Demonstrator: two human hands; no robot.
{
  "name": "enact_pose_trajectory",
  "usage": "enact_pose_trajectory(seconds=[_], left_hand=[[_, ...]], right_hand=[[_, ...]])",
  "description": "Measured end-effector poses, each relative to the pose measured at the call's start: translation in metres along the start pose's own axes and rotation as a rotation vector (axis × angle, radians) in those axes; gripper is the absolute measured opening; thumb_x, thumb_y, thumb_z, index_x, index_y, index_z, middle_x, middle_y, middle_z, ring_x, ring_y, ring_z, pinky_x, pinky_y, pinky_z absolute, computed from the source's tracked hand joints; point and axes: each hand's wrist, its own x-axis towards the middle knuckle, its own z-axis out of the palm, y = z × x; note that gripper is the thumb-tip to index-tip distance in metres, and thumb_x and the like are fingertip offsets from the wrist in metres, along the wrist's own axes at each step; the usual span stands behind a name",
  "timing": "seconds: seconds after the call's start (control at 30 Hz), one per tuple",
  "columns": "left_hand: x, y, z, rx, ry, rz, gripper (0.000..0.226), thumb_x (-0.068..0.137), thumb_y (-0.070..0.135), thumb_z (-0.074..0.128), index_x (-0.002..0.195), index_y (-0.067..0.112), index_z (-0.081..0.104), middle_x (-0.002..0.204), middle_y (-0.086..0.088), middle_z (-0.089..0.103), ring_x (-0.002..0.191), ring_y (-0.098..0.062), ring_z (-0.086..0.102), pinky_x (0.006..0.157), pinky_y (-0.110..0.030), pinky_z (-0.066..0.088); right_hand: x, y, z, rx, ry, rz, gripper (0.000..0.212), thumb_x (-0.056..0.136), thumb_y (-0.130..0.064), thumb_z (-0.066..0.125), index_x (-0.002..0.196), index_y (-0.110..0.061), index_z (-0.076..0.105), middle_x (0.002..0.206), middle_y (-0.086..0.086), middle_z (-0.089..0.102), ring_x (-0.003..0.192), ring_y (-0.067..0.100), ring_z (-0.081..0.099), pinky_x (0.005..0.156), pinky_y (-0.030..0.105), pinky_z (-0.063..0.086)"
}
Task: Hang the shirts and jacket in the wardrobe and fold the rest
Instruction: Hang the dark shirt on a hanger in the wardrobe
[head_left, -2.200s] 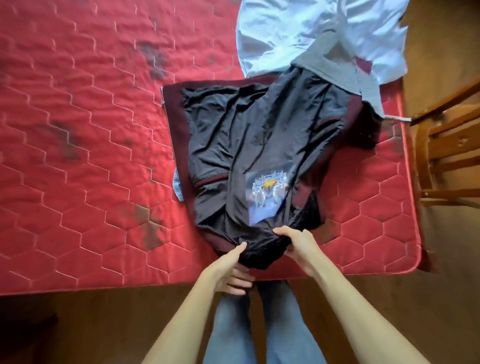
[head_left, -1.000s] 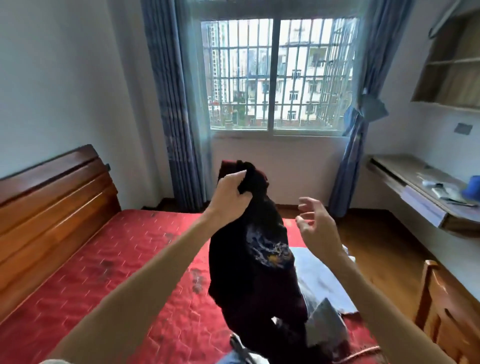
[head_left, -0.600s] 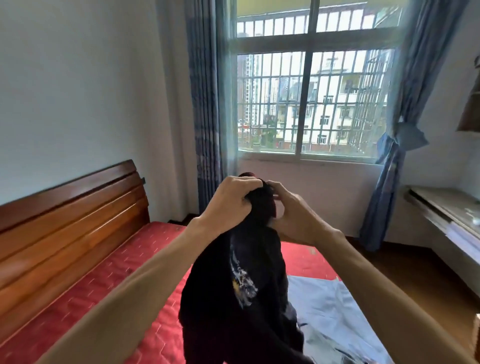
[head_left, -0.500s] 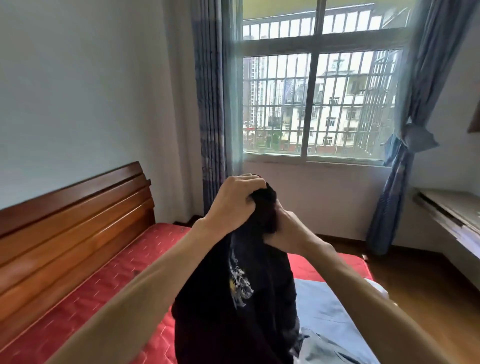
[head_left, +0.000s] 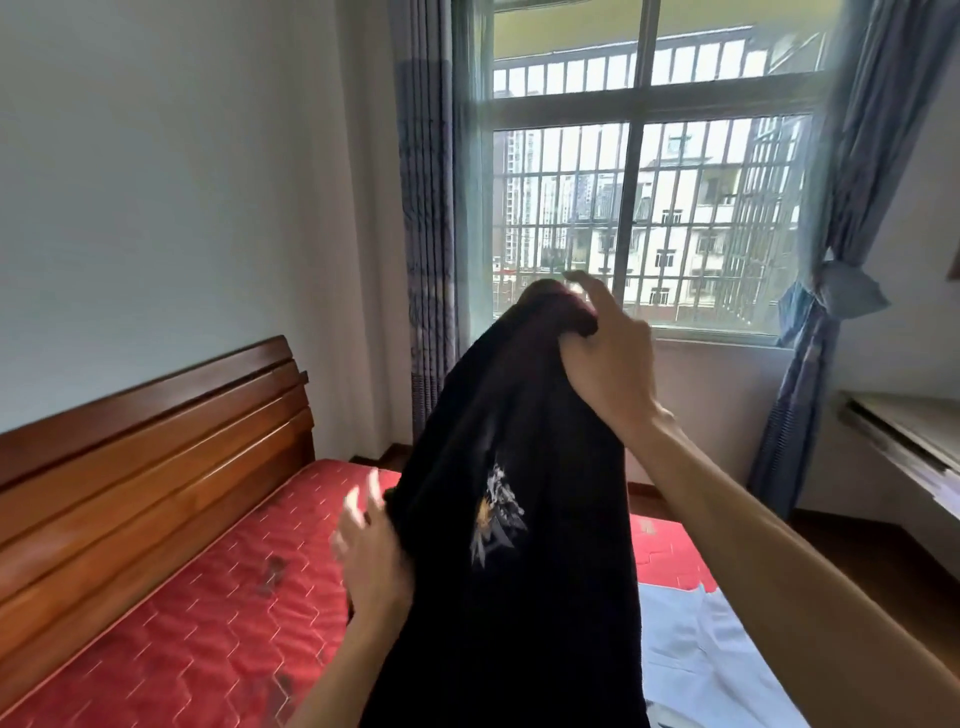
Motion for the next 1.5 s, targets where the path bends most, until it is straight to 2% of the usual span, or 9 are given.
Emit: enact_pose_trajectory(seconds=[0.17, 0.37, 0.5, 0.6, 0.7, 0.83, 1.13, 1.4, 1.5], left_hand=[[-0.002, -0.047, 0.017, -0.183, -0.127, -0.140, 0.050, 0.090, 0.001, 0.050, 0.140, 0.009, 0.048, 0.117, -0.022, 0.061, 0.094, -0.028, 0.059, 0.076, -0.031, 0.045], [0.043, 0.022, 0.006, -0.379, -0.150, 0.101, 0.066, 0.095, 0.001, 0.047, 0.155, 0.020, 0.030, 0.144, -0.016, 0.053, 0.125, -0.038, 0.055, 0.103, -0.045, 0.043], [0.089, 0.029, -0.010, -0.321, -0.102, 0.240, 0.067, 0.082, -0.009, 0.049, 0.143, 0.019, 0.051, 0.131, -0.016, 0.064, 0.116, -0.039, 0.061, 0.100, -0.044, 0.046], [0.119, 0.033, -0.046, -0.151, 0.109, 0.486, 0.056, 0.072, -0.015, 0.058, 0.122, 0.010, 0.063, 0.107, -0.022, 0.068, 0.095, -0.045, 0.064, 0.080, -0.050, 0.051], [0.146, 0.033, -0.071, -0.011, 0.219, 0.571, 0.050, 0.068, -0.010, 0.062, 0.117, 0.002, 0.060, 0.123, -0.023, 0.056, 0.111, -0.045, 0.052, 0.094, -0.055, 0.044], [0.155, 0.013, -0.062, 0.304, -0.009, 0.644, 0.045, 0.065, 0.007, 0.072, 0.109, 0.000, 0.062, 0.120, -0.018, 0.060, 0.110, -0.042, 0.057, 0.100, -0.056, 0.039], [0.140, 0.003, -0.078, 0.013, -0.234, 0.165, 0.023, 0.090, 0.036, 0.055, 0.084, 0.014, 0.056, 0.092, -0.017, 0.066, 0.087, -0.038, 0.059, 0.072, -0.040, 0.044], [0.119, -0.028, -0.149, 0.078, -0.162, 0.055, 0.032, 0.087, 0.044, 0.063, 0.082, 0.013, 0.056, 0.083, -0.008, 0.062, 0.080, -0.029, 0.056, 0.067, -0.036, 0.040], [0.101, -0.048, -0.204, 0.076, -0.107, 0.057, 0.045, 0.071, 0.045, 0.080, 0.081, 0.010, 0.053, 0.077, -0.007, 0.062, 0.077, -0.031, 0.061, 0.058, -0.035, 0.039]], right_hand=[[0.012, -0.002, -0.029, -0.045, 0.061, -0.073, 0.058, 0.079, -0.011, 0.050, 0.128, -0.040, 0.061, 0.078, -0.004, 0.072, 0.063, 0.013, 0.063, 0.068, 0.028, 0.056], [0.000, 0.027, -0.059, -0.104, 0.087, -0.053, 0.054, 0.081, -0.003, 0.054, 0.124, -0.034, 0.063, 0.081, -0.001, 0.072, 0.067, 0.015, 0.064, 0.068, 0.021, 0.054], [-0.001, 0.057, -0.095, -0.232, 0.058, 0.013, 0.052, 0.077, 0.002, 0.060, 0.119, -0.028, 0.062, 0.105, -0.004, 0.063, 0.088, 0.009, 0.053, 0.074, 0.001, 0.035], [-0.005, 0.087, -0.120, -0.365, 0.049, 0.089, 0.054, 0.070, 0.005, 0.064, 0.105, -0.035, 0.053, 0.110, 0.004, 0.055, 0.094, 0.011, 0.046, 0.080, 0.020, 0.037], [-0.029, 0.113, -0.123, -0.497, 0.069, 0.090, 0.052, 0.072, 0.001, 0.070, 0.106, -0.033, 0.050, 0.107, 0.004, 0.055, 0.094, 0.020, 0.054, 0.077, 0.034, 0.045], [-0.070, 0.147, -0.107, -0.776, -0.271, 0.263, 0.031, 0.083, -0.036, 0.071, 0.107, -0.027, 0.053, 0.091, 0.006, 0.069, 0.087, 0.035, 0.067, 0.070, 0.039, 0.047], [-0.055, 0.129, -0.073, -0.257, -0.273, 0.651, 0.038, 0.065, -0.016, 0.081, 0.098, -0.022, 0.062, 0.091, -0.001, 0.066, 0.090, 0.023, 0.061, 0.076, 0.031, 0.048], [-0.073, 0.115, -0.049, 0.247, -1.054, 0.674, 0.058, 0.064, -0.014, 0.091, 0.115, -0.032, 0.071, 0.111, -0.001, 0.074, 0.103, 0.019, 0.071, 0.095, 0.036, 0.055], [-0.082, 0.122, -0.034, 0.454, -1.048, 0.705, 0.076, 0.049, -0.030, 0.098, 0.120, -0.031, 0.069, 0.119, 0.003, 0.072, 0.110, 0.024, 0.069, 0.099, 0.039, 0.052]])
